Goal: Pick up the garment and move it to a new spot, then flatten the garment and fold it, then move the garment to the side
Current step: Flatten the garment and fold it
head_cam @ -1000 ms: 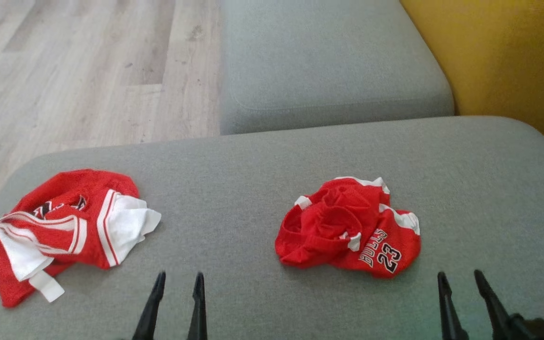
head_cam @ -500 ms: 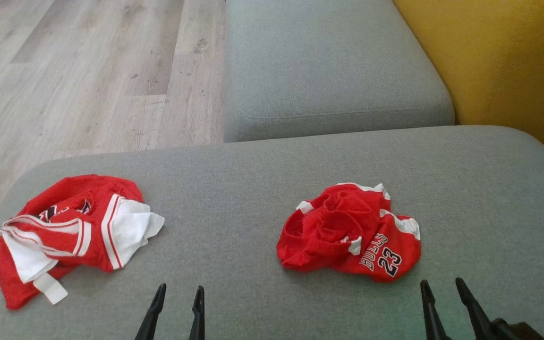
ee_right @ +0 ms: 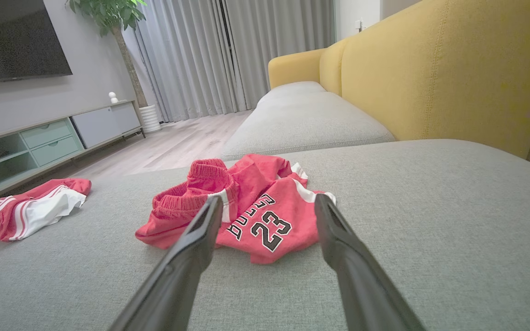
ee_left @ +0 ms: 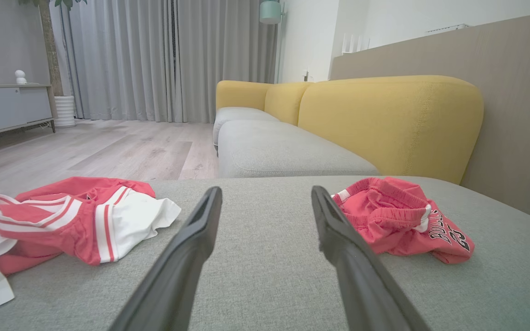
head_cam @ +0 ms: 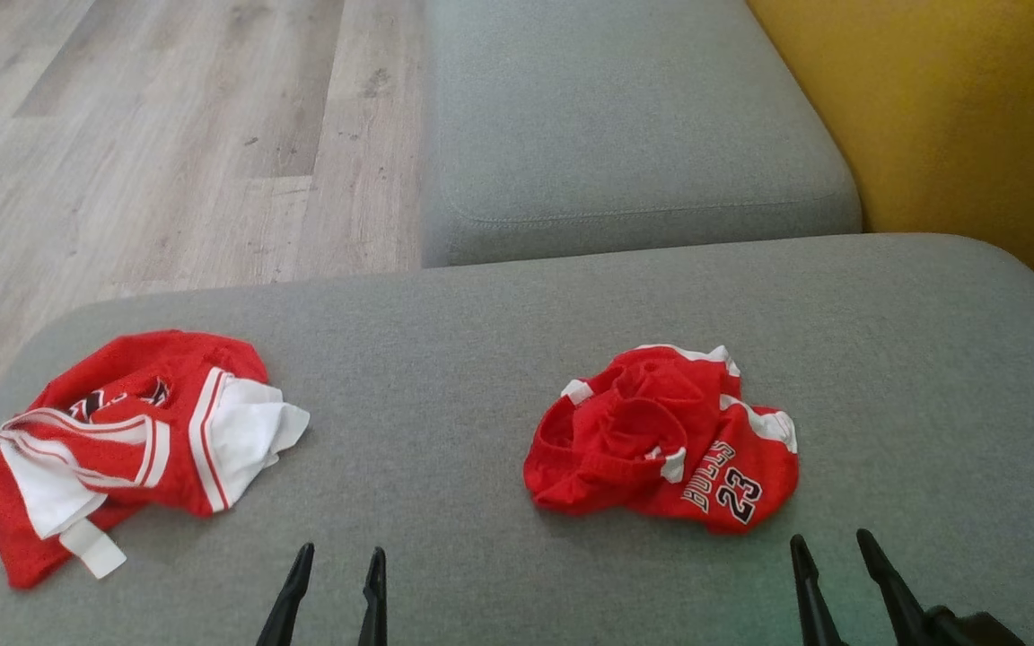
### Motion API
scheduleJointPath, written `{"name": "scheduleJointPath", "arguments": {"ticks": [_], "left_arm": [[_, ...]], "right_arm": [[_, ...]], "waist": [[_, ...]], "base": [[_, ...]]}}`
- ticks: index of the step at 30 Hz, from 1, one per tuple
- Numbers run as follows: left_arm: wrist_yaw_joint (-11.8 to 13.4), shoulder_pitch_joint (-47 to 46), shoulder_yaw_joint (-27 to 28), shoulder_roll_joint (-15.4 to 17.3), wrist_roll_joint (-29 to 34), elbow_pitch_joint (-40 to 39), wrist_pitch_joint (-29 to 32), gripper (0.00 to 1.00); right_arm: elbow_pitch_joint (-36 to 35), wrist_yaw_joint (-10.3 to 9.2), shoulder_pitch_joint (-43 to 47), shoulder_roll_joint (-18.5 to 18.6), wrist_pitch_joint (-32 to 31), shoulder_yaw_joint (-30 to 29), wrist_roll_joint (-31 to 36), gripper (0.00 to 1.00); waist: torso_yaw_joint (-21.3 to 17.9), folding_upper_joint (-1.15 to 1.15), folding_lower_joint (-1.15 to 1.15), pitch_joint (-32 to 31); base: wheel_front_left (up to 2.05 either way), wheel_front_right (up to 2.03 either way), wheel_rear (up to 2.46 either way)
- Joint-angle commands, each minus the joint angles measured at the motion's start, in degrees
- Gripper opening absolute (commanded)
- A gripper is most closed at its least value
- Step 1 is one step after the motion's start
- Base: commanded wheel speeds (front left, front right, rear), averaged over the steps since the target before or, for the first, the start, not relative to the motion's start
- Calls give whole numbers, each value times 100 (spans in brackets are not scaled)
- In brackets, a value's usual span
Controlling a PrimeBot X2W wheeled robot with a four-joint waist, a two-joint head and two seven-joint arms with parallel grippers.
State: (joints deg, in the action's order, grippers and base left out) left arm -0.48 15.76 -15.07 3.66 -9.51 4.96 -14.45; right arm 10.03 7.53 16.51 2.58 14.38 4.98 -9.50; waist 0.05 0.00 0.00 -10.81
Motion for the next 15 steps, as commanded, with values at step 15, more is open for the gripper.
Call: {"name": "scheduleJointPath", "arguments": {"ticks": [15], "left_arm": [[-198,-1139,-377,-78,-37,706,-54,100]], "right_arm": [[-192,-4,-326,231,62,299,73,100]], "waist": [[-200,0,0,410]], "base": [[0,0,0]]}}
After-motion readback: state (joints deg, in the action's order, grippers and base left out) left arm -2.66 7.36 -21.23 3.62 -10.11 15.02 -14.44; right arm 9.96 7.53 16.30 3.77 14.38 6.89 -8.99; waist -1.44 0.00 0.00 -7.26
